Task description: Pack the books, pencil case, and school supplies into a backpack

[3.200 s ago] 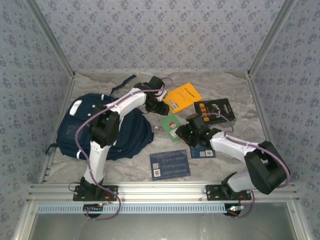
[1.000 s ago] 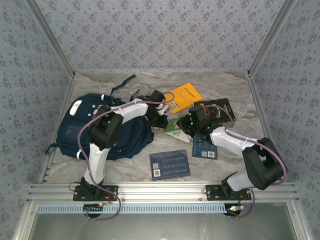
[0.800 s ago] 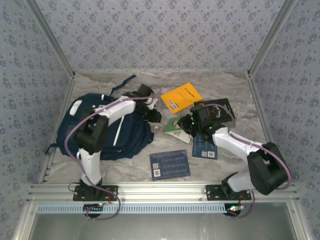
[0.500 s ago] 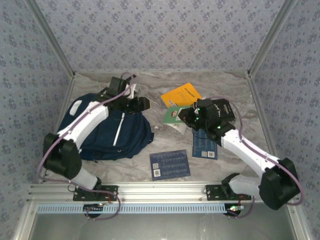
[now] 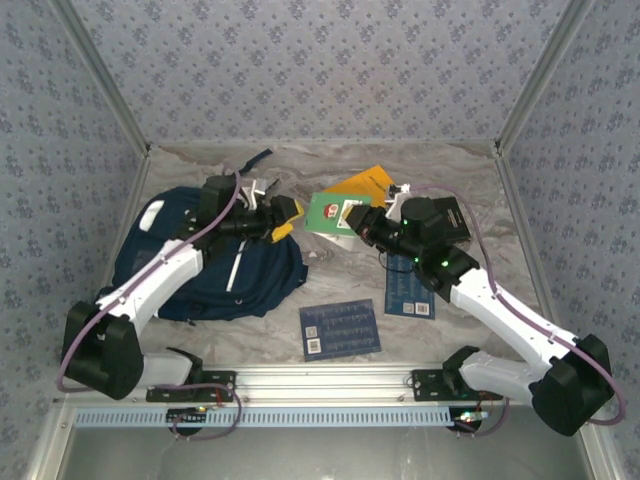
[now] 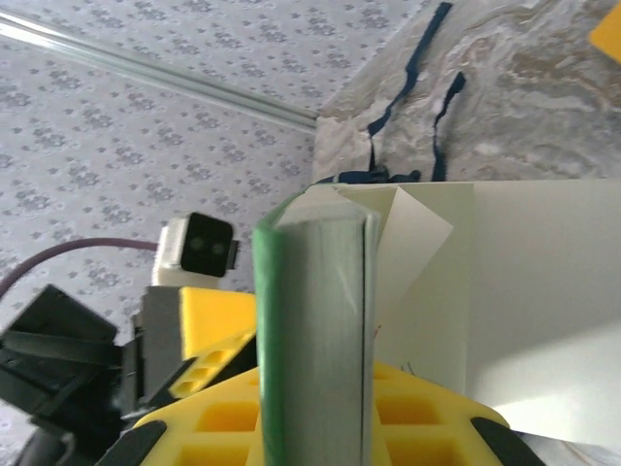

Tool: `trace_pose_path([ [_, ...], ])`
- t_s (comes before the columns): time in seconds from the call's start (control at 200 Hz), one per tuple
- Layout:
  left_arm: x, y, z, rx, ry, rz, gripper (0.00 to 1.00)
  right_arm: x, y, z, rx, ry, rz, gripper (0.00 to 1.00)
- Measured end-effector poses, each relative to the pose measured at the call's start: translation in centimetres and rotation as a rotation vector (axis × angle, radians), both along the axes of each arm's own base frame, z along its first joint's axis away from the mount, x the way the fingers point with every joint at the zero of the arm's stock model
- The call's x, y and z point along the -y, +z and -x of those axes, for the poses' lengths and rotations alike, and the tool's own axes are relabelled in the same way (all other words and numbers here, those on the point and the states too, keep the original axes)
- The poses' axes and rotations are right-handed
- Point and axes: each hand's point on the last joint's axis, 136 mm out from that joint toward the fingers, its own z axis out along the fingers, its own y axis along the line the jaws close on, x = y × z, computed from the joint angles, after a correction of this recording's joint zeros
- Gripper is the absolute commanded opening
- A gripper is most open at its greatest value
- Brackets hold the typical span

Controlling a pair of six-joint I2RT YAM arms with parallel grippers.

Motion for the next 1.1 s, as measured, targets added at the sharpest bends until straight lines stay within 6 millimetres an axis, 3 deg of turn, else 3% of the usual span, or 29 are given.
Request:
trace_pose_path([
  [0.21, 2.1, 1.6, 0.7, 0.03, -0.031, 0.088, 0.65, -1.0, 0.8, 0.4, 0.024, 0.015, -0.057, 0.06],
  [0.355, 2.5, 2.8, 0.4, 0.048, -0.021, 0.142, 0.58, -1.4, 0.6, 0.3, 0.019, 0.013, -0.096, 0.06],
  [0.71, 2.3, 3.9, -0.3, 0.067, 0.028, 0.21, 0.25, -1.4, 0.6, -0.3, 0.002, -0.02, -0.179, 0.07],
  [0.849, 2.0, 5.1, -0.2, 0.097, 0.039, 0.231, 0.16, -1.3, 0.5, -0.3, -0.011, -0.026, -0.19, 0.25],
  [1.099, 1.4, 6.5, 0.7, 0.138, 0.04, 0.208, 0.1, -1.0, -1.3, 0.4, -0.016, -0.024, -0.084, 0.77],
])
